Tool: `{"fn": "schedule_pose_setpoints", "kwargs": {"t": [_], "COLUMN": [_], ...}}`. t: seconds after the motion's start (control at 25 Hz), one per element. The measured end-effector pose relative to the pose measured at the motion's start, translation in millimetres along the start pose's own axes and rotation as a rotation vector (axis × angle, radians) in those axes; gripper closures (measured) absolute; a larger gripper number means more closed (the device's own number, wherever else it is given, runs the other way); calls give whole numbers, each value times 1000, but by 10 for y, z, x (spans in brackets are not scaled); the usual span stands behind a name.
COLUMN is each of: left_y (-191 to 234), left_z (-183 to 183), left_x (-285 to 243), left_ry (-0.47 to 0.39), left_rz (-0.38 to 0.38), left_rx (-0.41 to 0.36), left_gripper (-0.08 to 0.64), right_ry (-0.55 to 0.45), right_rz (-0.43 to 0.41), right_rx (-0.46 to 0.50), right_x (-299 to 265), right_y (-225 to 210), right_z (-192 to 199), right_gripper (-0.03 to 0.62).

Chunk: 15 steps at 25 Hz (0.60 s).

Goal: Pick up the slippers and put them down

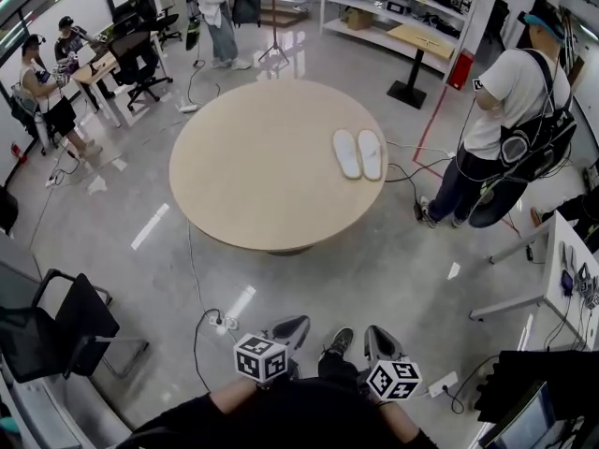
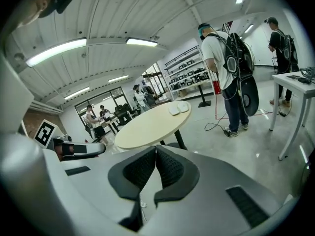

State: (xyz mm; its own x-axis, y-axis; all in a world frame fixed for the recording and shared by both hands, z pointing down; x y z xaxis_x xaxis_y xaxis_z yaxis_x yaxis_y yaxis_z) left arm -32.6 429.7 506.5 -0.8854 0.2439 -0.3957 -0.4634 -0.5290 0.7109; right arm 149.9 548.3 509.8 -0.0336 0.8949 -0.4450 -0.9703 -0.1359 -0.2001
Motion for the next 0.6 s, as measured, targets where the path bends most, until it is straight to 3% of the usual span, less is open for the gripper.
{"fn": "schedule_pose_setpoints", "kwargs": {"t": [0.16, 0.36, 0.6], "left_y": [-103, -388, -556], "left_z": [-421, -943, -1524], "left_x": [-450, -1143, -1767], "left_ry": [-51, -71, -167], "left_rz": [-39, -31, -36], "left_rx": [-10, -58, -66], "left_gripper": [537, 535, 535], "right_ry": [-31, -76, -105], "right_rz": [-41, -62, -125], "right_rx": [6, 32, 54], "right_x": [-394, -823, -1272], "right_y": [-437, -1023, -1487], "right_z": [-418, -1051, -1435], "right_gripper": [577, 577, 577]}}
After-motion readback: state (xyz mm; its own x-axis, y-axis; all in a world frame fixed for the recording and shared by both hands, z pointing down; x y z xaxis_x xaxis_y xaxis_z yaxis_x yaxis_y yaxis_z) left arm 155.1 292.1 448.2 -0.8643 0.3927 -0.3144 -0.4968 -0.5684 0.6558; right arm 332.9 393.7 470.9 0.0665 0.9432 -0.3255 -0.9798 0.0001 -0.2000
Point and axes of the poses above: the fingertips, and each gripper's own axes: x backward along the fingers, y to its left, z out of its underside, the point moved 5 cm from there along x, backward along the fingers, and after that the axes turned 13 degrees about x, right-handed, at the moved point
